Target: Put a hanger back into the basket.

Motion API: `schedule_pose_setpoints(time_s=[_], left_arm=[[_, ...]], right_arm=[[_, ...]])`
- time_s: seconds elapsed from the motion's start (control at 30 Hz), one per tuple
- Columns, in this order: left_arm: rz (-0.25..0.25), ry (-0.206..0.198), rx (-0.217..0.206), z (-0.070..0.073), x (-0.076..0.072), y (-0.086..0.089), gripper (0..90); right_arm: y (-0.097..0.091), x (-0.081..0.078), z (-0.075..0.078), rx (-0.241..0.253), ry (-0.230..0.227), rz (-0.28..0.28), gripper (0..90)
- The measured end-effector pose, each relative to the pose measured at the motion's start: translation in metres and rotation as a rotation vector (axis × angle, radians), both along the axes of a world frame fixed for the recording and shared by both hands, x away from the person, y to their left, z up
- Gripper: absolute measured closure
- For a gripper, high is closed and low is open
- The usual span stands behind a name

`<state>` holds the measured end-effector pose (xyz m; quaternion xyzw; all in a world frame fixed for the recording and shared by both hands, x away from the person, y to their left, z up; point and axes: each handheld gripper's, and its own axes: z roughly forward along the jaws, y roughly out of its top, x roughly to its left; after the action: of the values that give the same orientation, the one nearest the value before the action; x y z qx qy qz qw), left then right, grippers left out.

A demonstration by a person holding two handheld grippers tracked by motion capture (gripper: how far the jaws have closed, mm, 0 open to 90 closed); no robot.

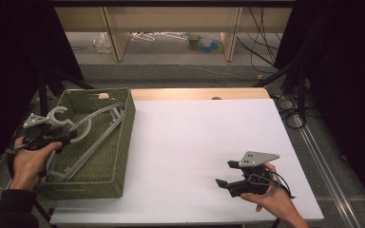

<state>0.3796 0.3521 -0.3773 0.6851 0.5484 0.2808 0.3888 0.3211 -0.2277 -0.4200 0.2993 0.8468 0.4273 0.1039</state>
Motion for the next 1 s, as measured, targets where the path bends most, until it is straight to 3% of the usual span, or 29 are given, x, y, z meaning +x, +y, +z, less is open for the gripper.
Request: schedule_pose_setpoints(time_s=[0.27, 0.33, 0.5, 0.53, 0.57, 0.7, 0.87, 1.0], left_arm=[[-0.084, -0.087, -0.044, 0.018, -0.025, -0.031, 37.2], [-0.107, -0.107, -0.038, 0.022, -0.032, -0.039, 36.6], [-0.141, -0.12, -0.031, 0.032, -0.043, -0.052, 35.1], [-0.145, -0.124, -0.038, 0.033, -0.044, -0.053, 35.0], [-0.153, -0.138, -0.073, 0.034, -0.048, -0.057, 35.0], [-0.2, -0.149, -0.097, 0.036, -0.055, -0.07, 35.1], [-0.247, -0.16, -0.088, 0.033, -0.061, -0.088, 34.3], [-0.284, -0.181, -0.129, 0.03, -0.062, -0.097, 33.3]], right_arm=[[0.0, 0.0, -0.001, 0.002, -0.001, 0.001, 22.8], [0.0, 0.001, -0.001, 0.0, -0.007, -0.001, 22.5], [0.0, 0.001, -0.001, 0.003, -0.007, 0.002, 22.5], [0.0, 0.001, -0.001, 0.002, -0.006, 0.0, 22.5], [0.0, 0.0, -0.001, 0.001, -0.004, -0.001, 22.5], [0.0, 0.0, -0.001, 0.002, -0.004, -0.001, 22.5], [0.0, 0.0, 0.0, 0.003, -0.008, 0.0, 22.5], [0.0, 0.0, 0.0, 0.003, -0.007, -0.001, 22.5]])
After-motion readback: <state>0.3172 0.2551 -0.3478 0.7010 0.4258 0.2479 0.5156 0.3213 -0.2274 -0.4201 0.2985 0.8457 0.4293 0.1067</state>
